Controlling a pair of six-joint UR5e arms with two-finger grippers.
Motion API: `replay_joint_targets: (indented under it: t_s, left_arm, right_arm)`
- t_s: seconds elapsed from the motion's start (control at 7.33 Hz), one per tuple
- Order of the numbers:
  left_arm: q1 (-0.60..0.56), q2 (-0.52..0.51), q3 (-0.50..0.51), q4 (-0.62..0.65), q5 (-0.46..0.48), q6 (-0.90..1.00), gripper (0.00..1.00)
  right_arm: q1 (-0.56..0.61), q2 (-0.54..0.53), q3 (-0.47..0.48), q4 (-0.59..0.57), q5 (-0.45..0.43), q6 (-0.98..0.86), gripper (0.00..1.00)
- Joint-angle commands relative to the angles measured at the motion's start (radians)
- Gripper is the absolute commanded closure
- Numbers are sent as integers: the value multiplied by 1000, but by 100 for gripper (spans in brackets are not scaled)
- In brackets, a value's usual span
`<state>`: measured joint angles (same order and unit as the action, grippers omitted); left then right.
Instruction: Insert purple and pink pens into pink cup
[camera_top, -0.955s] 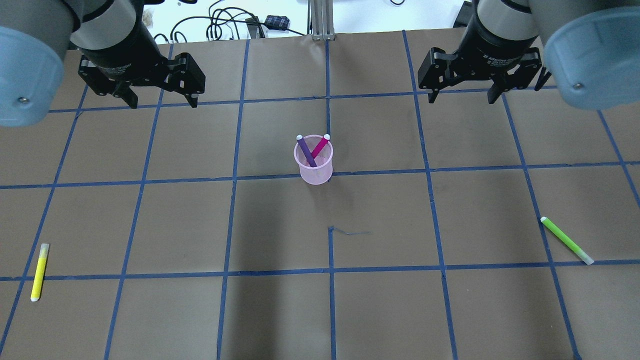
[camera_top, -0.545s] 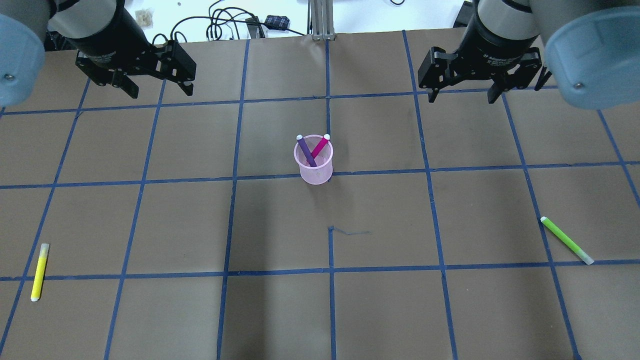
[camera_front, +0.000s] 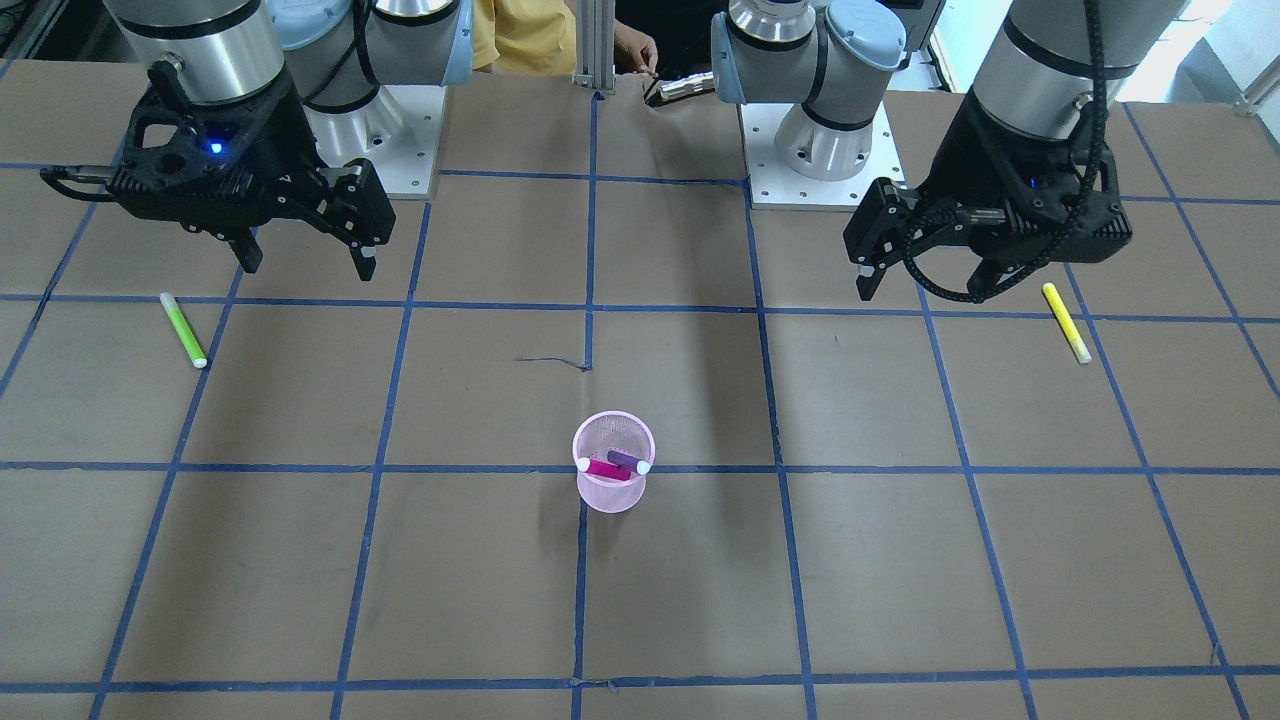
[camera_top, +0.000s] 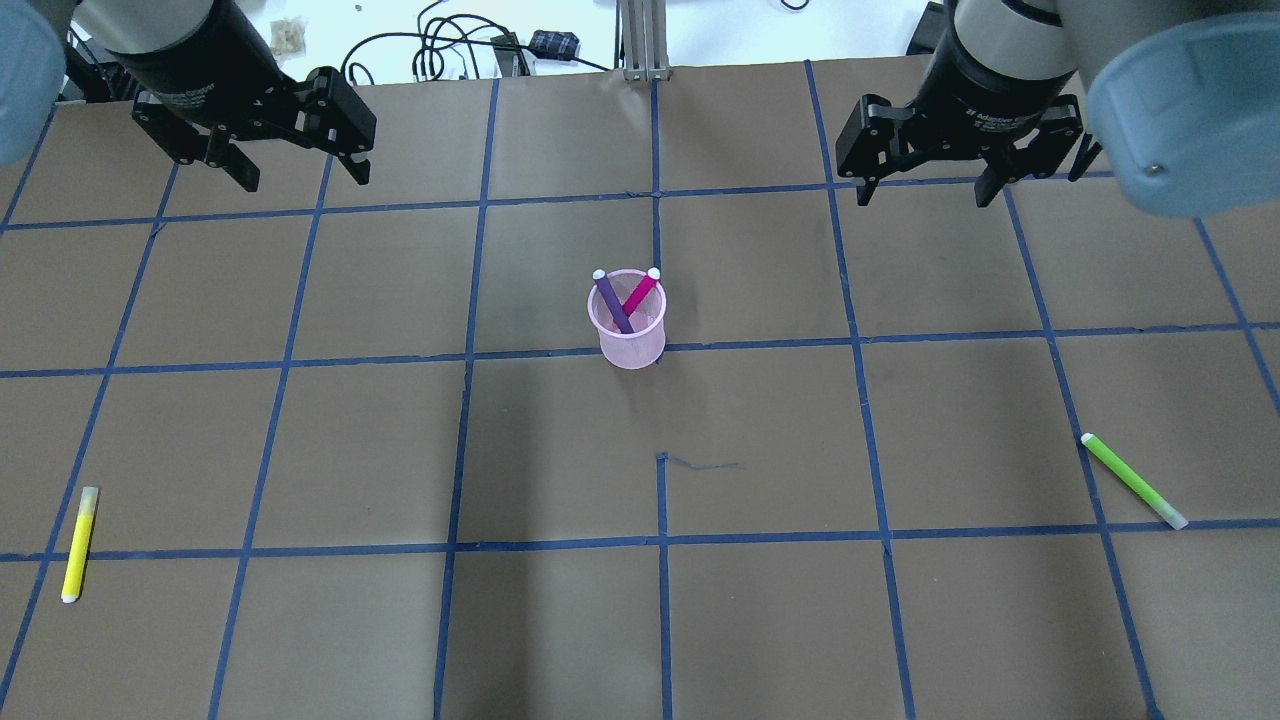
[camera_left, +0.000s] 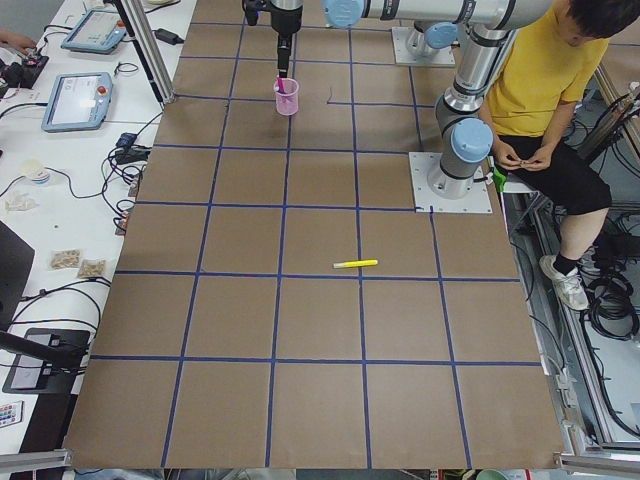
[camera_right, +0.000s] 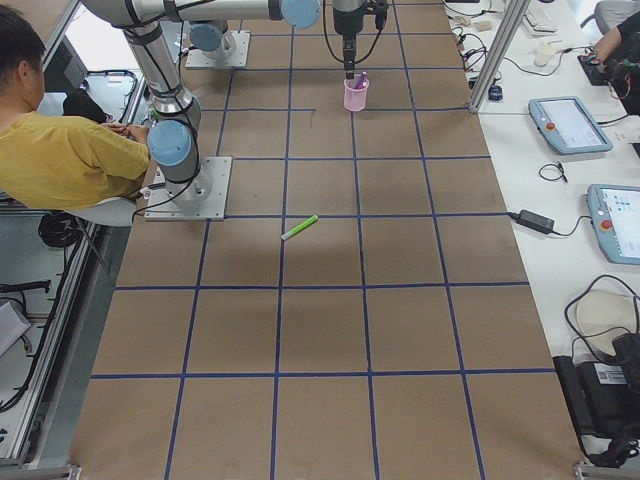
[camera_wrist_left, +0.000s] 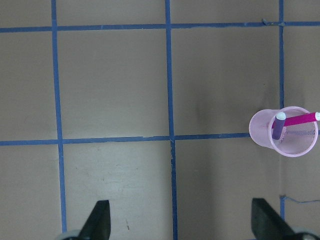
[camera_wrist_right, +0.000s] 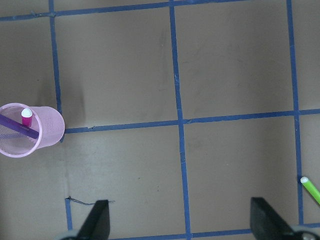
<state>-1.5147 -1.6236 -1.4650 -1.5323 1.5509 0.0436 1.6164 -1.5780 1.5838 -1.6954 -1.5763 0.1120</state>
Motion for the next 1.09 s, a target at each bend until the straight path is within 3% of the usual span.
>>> replay_joint_targets:
  t_s: [0.0,0.95]
  left_arm:
    - [1,-2,6,-3,0,-13,0]
    - [1,-4,8,-11,-2,-38,0]
  right_arm:
    - [0,-1,15,-1,1,1,0]
    - [-1,-1,15,0,1,-3,0]
